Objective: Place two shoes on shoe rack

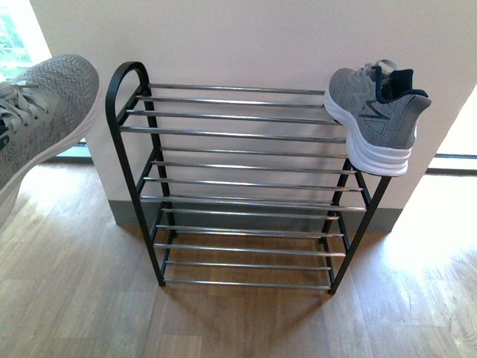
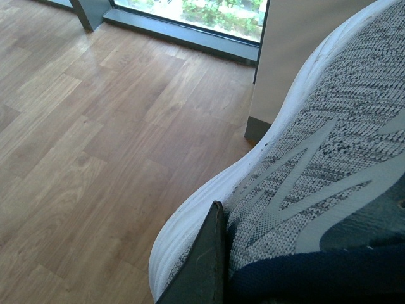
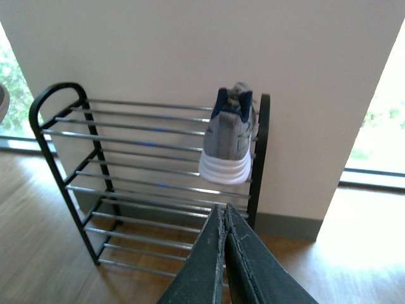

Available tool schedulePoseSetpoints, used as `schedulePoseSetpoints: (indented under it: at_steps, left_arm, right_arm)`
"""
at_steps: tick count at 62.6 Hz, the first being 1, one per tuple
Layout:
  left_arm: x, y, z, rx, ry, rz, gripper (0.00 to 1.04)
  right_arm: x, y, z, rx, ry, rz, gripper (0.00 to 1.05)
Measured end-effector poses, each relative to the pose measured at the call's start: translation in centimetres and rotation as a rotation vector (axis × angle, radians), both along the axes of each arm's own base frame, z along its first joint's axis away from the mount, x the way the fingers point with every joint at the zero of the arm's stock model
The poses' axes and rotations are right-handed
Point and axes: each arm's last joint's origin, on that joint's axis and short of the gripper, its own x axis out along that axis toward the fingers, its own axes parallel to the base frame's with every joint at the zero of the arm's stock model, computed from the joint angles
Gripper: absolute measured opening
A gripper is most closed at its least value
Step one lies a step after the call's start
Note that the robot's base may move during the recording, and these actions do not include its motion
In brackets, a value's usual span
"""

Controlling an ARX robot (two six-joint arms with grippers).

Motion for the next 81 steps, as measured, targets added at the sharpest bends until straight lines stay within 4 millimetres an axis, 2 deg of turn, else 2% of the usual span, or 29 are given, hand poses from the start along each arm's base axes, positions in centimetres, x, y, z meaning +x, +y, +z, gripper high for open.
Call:
schedulePoseSetpoints:
  at_steps: [21,33,56,58,81]
  left_arm:
    - [0.00,-0.01,0.00,-0.001,0.000,-0.002,0.01]
    - [0.00,0.00,0.00,-0.001,0.000,0.000,0.01]
    - [0.01,0.15,0.01,0.004,-0.001,0.012,0.01]
    - [0.00,0.15,0.00,0.003,0.000,0.011,0.01]
    - [0.00,0.06,0.02,-0.001,-0.001,0.001,0.01]
  right_arm:
    - [-0.61,0.01,0.09,0.000,-0.026,-0.001,0.01]
    - [-0.61,0.01,0.10,0.000,-0.026,-0.002,0.35]
    - [-0.61,0.02,0.10,0.000,-0.026,0.002,0.94]
    - [-0.61,0.02,0.10,0.000,-0.026,0.001,0.97]
    - [-0.62,0.02,0.10,0.000,-0.026,0.001,0.96]
